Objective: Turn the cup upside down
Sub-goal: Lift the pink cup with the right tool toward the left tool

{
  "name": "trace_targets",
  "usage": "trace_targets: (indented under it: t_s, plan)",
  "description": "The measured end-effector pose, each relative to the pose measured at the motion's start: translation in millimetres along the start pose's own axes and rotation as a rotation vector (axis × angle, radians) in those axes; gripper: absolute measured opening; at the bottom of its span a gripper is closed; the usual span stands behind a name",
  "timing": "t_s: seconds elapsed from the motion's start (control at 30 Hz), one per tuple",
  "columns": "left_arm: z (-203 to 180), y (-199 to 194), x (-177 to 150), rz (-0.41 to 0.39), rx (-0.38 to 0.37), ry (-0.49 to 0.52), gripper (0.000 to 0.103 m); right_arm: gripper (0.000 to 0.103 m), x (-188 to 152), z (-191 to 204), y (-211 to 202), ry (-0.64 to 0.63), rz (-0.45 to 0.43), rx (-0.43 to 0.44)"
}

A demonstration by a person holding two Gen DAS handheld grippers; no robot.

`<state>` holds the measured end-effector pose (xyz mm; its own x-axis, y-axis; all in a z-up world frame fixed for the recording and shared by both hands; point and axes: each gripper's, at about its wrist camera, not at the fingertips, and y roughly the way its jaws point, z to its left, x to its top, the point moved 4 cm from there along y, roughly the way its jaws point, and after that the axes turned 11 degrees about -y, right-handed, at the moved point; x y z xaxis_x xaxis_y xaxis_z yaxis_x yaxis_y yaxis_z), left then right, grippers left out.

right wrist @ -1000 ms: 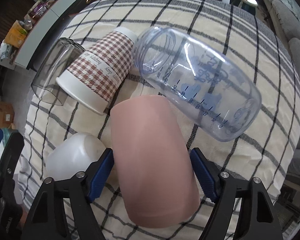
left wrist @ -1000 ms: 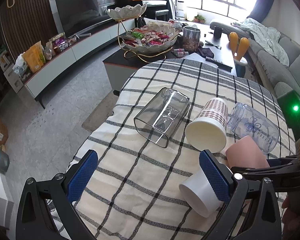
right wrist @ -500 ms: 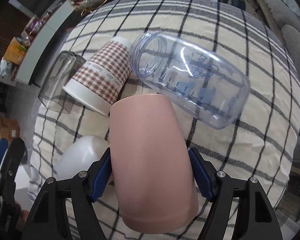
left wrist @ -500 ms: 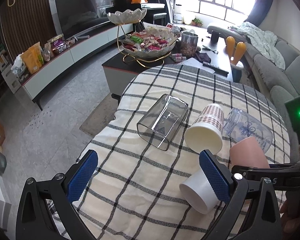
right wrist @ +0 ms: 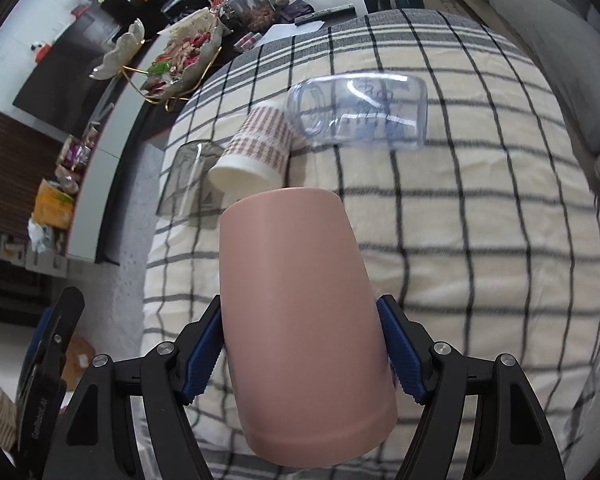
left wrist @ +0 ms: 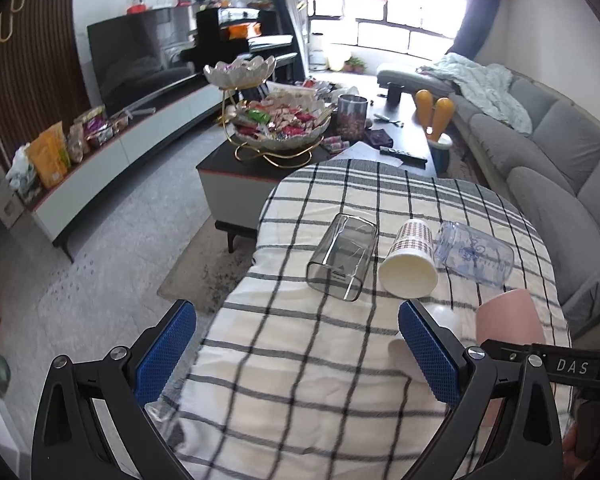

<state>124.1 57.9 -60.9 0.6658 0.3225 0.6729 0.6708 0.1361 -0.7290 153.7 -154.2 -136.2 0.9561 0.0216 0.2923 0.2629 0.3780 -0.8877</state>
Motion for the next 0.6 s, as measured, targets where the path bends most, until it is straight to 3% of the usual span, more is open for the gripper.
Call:
trace_targets:
  t_s: [0.3,0.6]
  plan:
    - [52,-15,-9,0.008,-0.032,0.037,0.103,0.074,-45,42,32,0.086,0.035,0.057]
    - [91,-3,-25,0.057,-0.002,0.024,0.103,0.074,-64,62,71,0.139,0.063,-0.028]
